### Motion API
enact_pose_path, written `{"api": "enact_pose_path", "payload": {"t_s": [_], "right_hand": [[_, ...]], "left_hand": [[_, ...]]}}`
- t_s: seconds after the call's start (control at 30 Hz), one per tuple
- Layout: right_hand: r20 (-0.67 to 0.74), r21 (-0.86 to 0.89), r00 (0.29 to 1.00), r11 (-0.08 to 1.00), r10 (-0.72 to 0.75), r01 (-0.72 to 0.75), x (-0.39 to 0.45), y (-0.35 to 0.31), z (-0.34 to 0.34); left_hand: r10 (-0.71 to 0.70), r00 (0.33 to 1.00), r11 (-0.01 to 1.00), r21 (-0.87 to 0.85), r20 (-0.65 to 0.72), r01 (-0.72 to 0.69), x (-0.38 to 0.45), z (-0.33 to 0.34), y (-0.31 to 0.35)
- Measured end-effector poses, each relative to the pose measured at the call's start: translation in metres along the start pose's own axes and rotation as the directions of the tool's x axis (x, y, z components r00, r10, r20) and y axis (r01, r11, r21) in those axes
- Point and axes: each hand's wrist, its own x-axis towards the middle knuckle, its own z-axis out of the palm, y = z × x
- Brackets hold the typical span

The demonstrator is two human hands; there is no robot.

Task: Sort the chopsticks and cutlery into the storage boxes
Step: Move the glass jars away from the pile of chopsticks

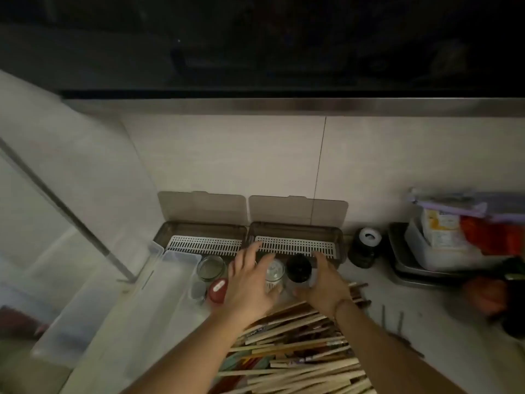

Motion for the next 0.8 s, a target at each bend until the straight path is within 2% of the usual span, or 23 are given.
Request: {"api": "enact_pose_path", "payload": {"t_s": [0.07, 0.2, 0.37, 0.43, 0.53, 0.6, 0.73, 0.8], "right_hand": [[0.002, 0.005, 1.0, 1.0, 0.0, 0.0, 0.004, -0.002, 0.0], [0.012, 0.082, 0.999, 0.996, -0.036, 0.035, 0.01, -0.004, 0.008], [-0.006, 0.112, 0.998, 0.992, -0.065, 0.065, 0.012, -0.008, 0.007], [-0.023, 0.139, 0.996, 0.987, -0.081, 0.083, 0.009, -0.014, 0.001], [-0.081, 0.199, 0.989, 0.971, -0.123, 0.136, 0.001, -0.027, -0.024], [-0.115, 0.223, 0.983, 0.96, -0.146, 0.169, -0.011, -0.035, -0.05], [-0.093, 0.332, 0.988, 0.931, -0.125, 0.149, -0.043, -0.032, -0.103], [-0.084, 0.396, 0.991, 0.909, -0.104, 0.129, -0.058, -0.022, -0.121]], "left_hand": [[-0.006, 0.999, 0.999, -0.045, -0.042, 0.005, -0.004, 0.004, 0.004], [0.08, 0.986, 0.995, -0.045, -0.149, -0.088, -0.019, 0.021, -0.001], [0.109, 0.969, 0.981, -0.133, -0.221, -0.141, -0.032, 0.038, -0.006], [0.085, 0.952, 0.943, -0.285, -0.295, -0.172, -0.033, 0.039, -0.003], [0.014, 0.922, 0.831, -0.509, -0.386, -0.226, -0.028, 0.033, 0.012], [0.017, 0.934, 0.784, -0.575, -0.357, -0.234, -0.021, 0.028, 0.025], [0.062, 0.985, 0.701, -0.695, -0.162, -0.159, -0.009, 0.028, 0.059], [0.08, 0.994, 0.615, -0.78, -0.08, -0.112, -0.005, 0.031, 0.078]]}}
